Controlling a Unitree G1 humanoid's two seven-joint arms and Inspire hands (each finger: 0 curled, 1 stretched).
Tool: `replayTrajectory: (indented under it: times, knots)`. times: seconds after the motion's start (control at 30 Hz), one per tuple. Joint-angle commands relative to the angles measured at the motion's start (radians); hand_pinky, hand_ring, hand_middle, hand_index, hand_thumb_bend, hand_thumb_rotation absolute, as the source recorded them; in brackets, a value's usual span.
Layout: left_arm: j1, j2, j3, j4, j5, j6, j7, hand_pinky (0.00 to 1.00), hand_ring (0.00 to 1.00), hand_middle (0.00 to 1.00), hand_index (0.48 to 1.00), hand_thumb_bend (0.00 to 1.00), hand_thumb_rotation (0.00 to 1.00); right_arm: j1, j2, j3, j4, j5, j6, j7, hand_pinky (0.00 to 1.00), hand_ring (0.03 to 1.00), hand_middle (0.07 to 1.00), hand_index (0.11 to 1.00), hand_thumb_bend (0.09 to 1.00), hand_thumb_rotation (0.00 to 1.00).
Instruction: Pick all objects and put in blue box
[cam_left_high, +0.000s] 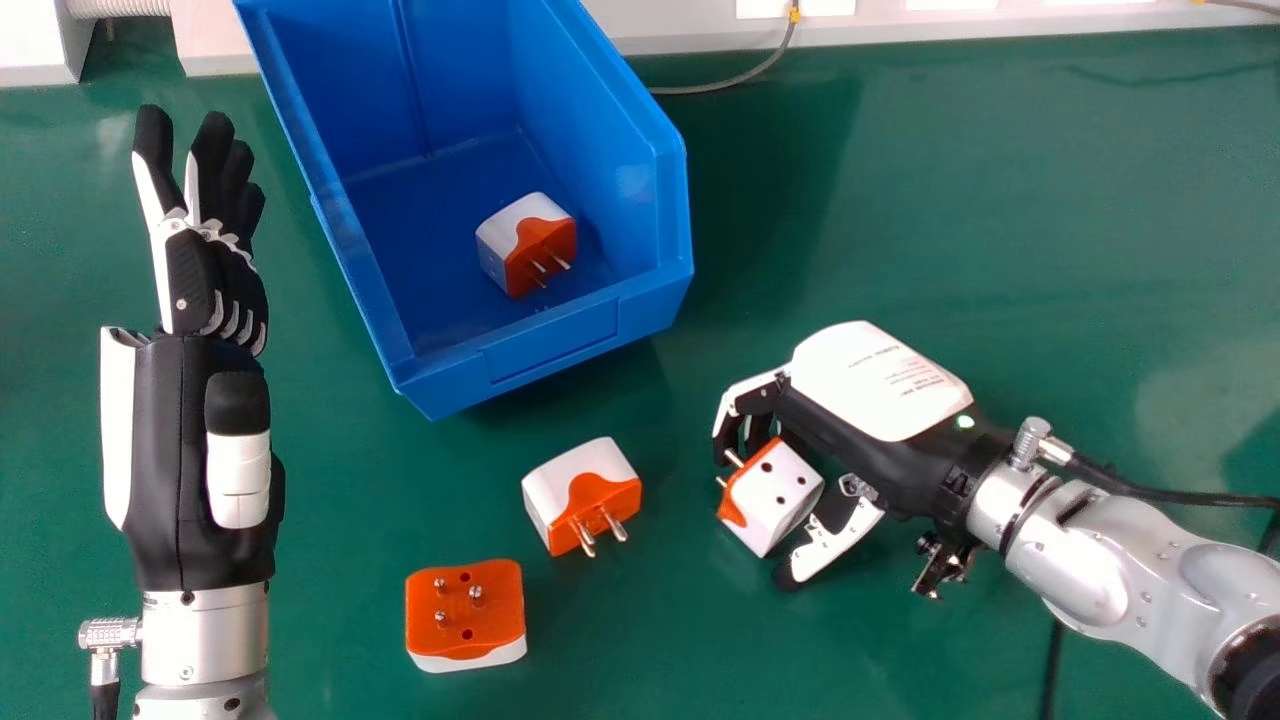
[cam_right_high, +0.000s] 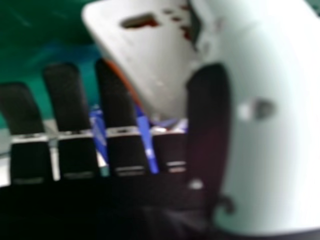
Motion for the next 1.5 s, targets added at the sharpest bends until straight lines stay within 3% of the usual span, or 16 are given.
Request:
replayTrajectory:
  times: [0.0, 0.47, 0.73, 1.03, 1.17, 1.3, 1.47]
  knots:
    - [-0.003, 0.007, -0.001, -0.023, -0.011, -0.005, -0.001, 1.0, 1.0, 1.0, 1.0, 0.97, 1.0, 0.005, 0.006, -0.019, -0.025, 0.005, 0.017, 0.004, 0.34, 0.392, 0.476, 0.533, 0.57, 0.01]
    - [-0.002, 0.005, -0.002, -0.012, -0.016, -0.013, -0.008, 1.0, 1.0, 1.0, 1.0, 0.96, 1.0, 0.041, -0.01, -0.11, -0.13, 0.055, 0.008, 0.059, 0.36, 0.402, 0.458, 0.52, 0.535, 0.0]
    - [0.001, 0.005, -0.002, -0.013, -0.011, -0.011, -0.008, 1.0, 1.0, 1.0, 1.0, 0.96, 1.0, 0.092, -0.036, -0.238, -0.354, 0.25, 0.027, 0.263, 0.37, 0.392, 0.48, 0.53, 0.521, 0.0]
    - [0.004, 0.005, -0.001, -0.014, -0.007, -0.009, -0.007, 1.0, 1.0, 1.0, 1.0, 0.97, 1.0, 0.125, -0.047, -0.342, -0.487, 0.361, 0.028, 0.368, 0.37, 0.386, 0.49, 0.535, 0.515, 0.0]
    - [-0.001, 0.005, 0.0, -0.005, -0.005, -0.01, -0.007, 1.0, 1.0, 1.0, 1.0, 0.97, 1.0, 0.135, -0.046, -0.383, -0.558, 0.417, 0.046, 0.413, 0.37, 0.384, 0.491, 0.536, 0.514, 0.0]
    - [-0.01, 0.005, 0.0, 0.003, 0.007, -0.008, -0.003, 1.0, 1.0, 1.0, 1.0, 0.97, 1.0, 0.098, -0.02, -0.443, -0.646, 0.53, 0.057, 0.449, 0.36, 0.381, 0.492, 0.538, 0.513, 0.0]
    - [-0.019, 0.006, 0.002, 0.013, 0.013, -0.008, 0.003, 1.0, 1.0, 1.0, 1.0, 0.98, 1.0, 0.034, 0.027, -0.462, -0.646, 0.551, 0.057, 0.449, 0.36, 0.378, 0.495, 0.539, 0.512, 0.0]
